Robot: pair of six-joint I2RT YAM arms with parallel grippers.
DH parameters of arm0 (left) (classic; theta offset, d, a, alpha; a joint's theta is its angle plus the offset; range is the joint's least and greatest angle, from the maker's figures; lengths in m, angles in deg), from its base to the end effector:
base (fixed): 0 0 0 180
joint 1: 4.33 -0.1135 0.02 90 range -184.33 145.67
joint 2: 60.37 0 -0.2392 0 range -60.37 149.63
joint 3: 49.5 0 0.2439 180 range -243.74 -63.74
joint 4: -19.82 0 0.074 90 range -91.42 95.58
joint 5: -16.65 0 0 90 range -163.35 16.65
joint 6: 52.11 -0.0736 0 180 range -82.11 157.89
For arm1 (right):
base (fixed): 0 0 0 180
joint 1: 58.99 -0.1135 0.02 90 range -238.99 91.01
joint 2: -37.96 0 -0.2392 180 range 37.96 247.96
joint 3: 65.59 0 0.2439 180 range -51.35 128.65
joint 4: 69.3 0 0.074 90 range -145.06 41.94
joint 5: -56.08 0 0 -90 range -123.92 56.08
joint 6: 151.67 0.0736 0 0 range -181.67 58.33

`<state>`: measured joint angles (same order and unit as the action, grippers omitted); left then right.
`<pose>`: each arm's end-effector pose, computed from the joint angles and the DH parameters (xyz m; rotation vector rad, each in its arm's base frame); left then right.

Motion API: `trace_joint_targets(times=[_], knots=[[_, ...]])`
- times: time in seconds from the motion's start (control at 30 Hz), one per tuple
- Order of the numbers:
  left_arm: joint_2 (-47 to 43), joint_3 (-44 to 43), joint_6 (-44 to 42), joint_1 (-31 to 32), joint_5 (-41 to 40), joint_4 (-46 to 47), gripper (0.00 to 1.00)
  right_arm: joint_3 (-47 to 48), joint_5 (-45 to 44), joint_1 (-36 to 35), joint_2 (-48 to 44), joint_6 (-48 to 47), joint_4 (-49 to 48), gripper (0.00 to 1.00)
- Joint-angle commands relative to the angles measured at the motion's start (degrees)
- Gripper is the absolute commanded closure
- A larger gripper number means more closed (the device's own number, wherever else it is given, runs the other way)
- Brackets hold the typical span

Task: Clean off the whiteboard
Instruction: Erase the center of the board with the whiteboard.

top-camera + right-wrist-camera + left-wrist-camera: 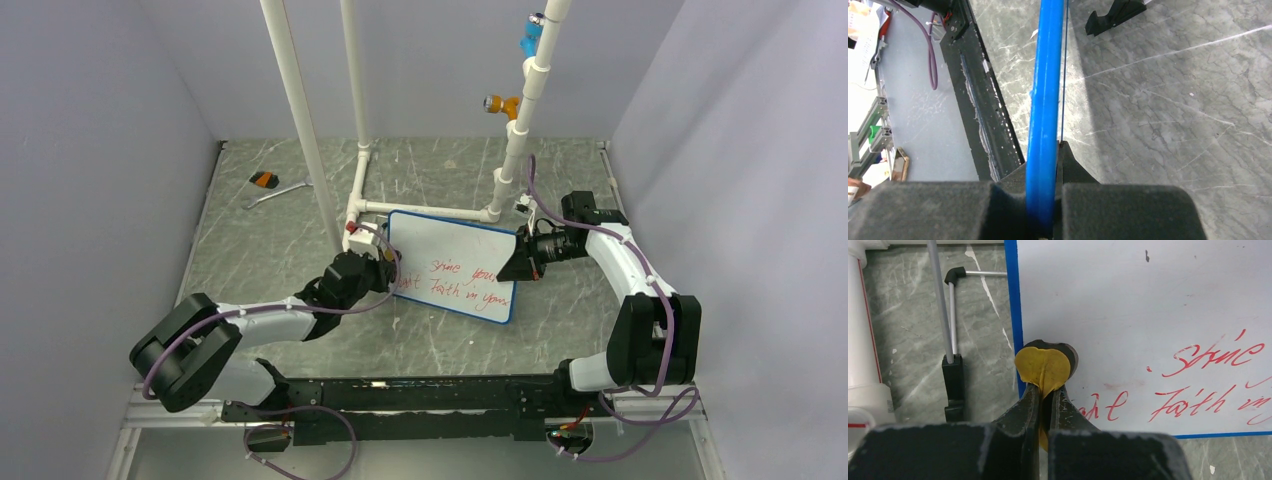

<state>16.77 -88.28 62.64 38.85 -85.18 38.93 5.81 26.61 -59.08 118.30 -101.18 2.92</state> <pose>0.2261 -0.1915 0.1472 0.1699 1.9385 -0.6031 0.2376 0.0645 0.2025 -0.9021 2.1904 1.2383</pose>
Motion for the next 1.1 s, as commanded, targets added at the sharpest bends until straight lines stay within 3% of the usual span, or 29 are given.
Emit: trace_joint_targets(times=[0.0,0.33,0.73,1.07], knots=[[0.7,0.5,-0.6,-0.7,1.9,0.0,1.00,1.4,3.6,-1.3,-0.5,-3.2,3.7,1.00],[6.8,-0.3,0.4,10.5,2.3,6.1,1.00,1.5,3.5,-1.4,0.0,-3.1,3.6,1.00],[-0.5,-2.7,-1.9,3.8,0.9,2.5,1.00,1.4,3.6,-1.4,-0.4,-3.2,3.7,1.00],[8.2,-6.8,0.8,9.9,3.4,3.6,1.00,1.4,3.6,-1.4,-0.5,-3.2,3.6,1.00]])
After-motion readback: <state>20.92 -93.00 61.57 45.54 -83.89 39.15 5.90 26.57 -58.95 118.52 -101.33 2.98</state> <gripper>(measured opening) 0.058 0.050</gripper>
